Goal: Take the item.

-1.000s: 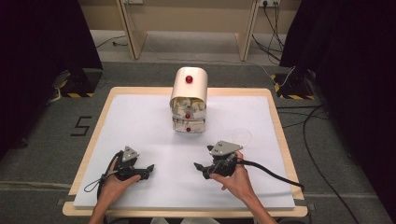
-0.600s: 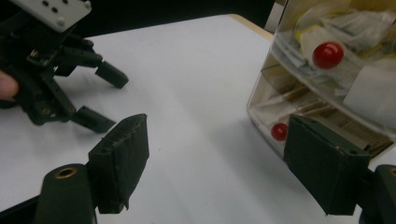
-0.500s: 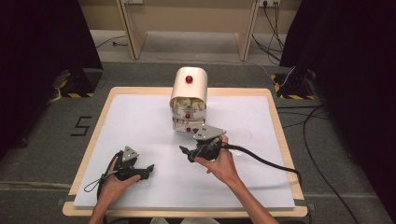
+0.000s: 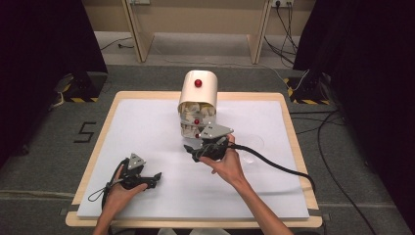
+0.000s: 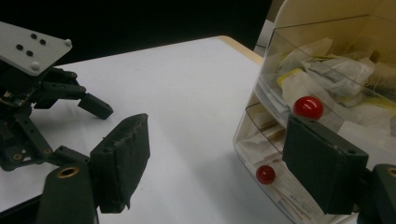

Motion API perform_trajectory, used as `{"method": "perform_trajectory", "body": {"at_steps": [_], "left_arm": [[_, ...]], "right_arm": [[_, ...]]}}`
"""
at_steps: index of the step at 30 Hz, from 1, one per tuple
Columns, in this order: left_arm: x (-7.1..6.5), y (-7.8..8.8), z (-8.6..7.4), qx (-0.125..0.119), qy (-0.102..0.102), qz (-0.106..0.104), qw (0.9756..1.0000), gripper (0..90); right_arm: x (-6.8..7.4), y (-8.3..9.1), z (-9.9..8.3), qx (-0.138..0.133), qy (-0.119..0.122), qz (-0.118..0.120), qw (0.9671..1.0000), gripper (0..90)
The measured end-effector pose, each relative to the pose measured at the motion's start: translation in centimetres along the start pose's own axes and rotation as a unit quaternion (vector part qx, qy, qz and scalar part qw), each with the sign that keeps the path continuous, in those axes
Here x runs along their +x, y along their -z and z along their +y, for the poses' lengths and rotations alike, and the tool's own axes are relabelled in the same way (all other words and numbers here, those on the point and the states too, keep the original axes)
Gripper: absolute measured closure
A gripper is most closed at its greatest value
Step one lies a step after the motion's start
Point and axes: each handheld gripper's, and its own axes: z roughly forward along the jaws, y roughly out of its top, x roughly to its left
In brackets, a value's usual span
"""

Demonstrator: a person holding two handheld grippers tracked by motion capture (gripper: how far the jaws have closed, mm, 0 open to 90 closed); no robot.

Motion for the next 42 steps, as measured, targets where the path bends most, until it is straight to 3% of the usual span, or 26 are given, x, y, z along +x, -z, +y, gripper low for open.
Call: {"method": "perform_trajectory", "body": {"at_steps": [19,25,33,42], "left_arm": [[0.0,0.0,0.0,-0.001,0.001,0.0,1.0,13.6],[0.0,0.0,0.0,0.0,0.001,0.0,1.0,13.5],[0.0,0.0,0.0,-0.001,0.002,-0.001,1.0,13.6],[0.0,0.0,0.0,-0.001,0.002,-0.001,1.0,13.6]], "right_arm": [[-2.8,-1.1,2.3,-0.036,-0.013,-0.029,0.9988,23.7],[-3.2,-1.7,2.8,-0.028,0.001,-0.038,0.9989,23.9],[-3.7,-3.0,2.9,-0.012,-0.003,-0.032,0.9994,23.9],[-3.3,-2.5,2.9,-0.002,-0.003,-0.017,0.9998,22.3]]}}
